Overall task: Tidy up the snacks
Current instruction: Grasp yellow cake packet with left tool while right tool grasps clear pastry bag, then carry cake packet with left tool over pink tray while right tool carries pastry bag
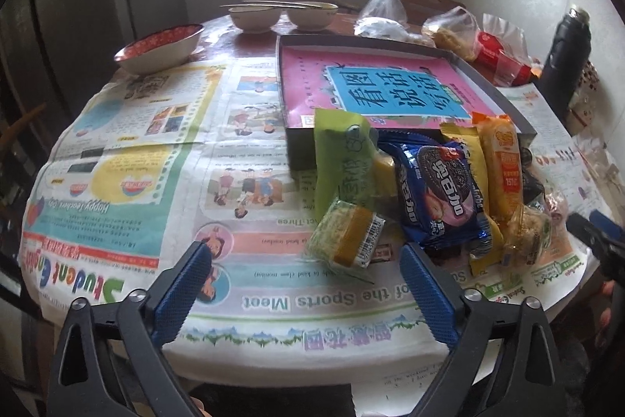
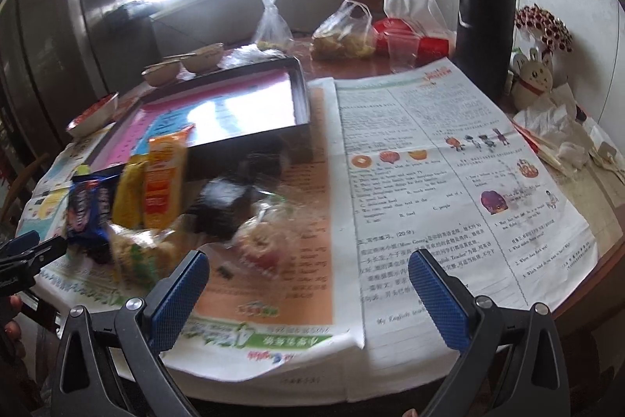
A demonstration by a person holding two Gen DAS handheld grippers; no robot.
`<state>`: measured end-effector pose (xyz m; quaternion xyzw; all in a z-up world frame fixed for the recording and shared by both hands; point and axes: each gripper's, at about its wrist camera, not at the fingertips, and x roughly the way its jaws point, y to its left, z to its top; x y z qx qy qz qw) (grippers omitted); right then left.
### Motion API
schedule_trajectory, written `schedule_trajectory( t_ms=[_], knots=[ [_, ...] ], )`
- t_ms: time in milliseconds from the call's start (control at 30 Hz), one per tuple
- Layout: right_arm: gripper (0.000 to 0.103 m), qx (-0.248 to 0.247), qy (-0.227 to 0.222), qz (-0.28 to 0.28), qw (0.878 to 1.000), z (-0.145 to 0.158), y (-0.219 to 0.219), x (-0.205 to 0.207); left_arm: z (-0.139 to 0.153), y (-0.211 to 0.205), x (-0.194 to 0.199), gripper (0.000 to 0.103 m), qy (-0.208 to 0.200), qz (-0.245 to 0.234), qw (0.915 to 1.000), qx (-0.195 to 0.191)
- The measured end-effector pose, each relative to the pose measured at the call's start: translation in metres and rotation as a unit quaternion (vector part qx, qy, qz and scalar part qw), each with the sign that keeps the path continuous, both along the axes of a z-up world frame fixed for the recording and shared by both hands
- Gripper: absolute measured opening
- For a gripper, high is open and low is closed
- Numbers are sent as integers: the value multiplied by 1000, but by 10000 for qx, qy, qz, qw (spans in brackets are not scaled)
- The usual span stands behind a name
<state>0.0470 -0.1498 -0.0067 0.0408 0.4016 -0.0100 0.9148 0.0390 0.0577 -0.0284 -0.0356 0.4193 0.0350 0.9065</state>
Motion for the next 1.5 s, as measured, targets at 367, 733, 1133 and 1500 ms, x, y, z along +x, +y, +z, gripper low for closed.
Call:
schedule_trajectory(
  t_ms=[367, 733, 1133, 1500],
  knots=[
    [66, 62, 262, 255, 9993, -12, 16, 24, -4, -6, 14, 64, 37, -353, 9994, 18],
    [39, 255, 182, 411, 9987, -13, 10, 26, -11, -5, 22, 36, 150, -539, 9980, -308],
    [37, 352, -189, 297, 9988, 11, -6, 28, 8, 9, 14, 35, -40, -406, 9974, -589],
    [37, 442, -487, 634, 9958, 36, 7, 53, 42, 20, 32, 35, -429, -216, 9970, -610]
  ],
)
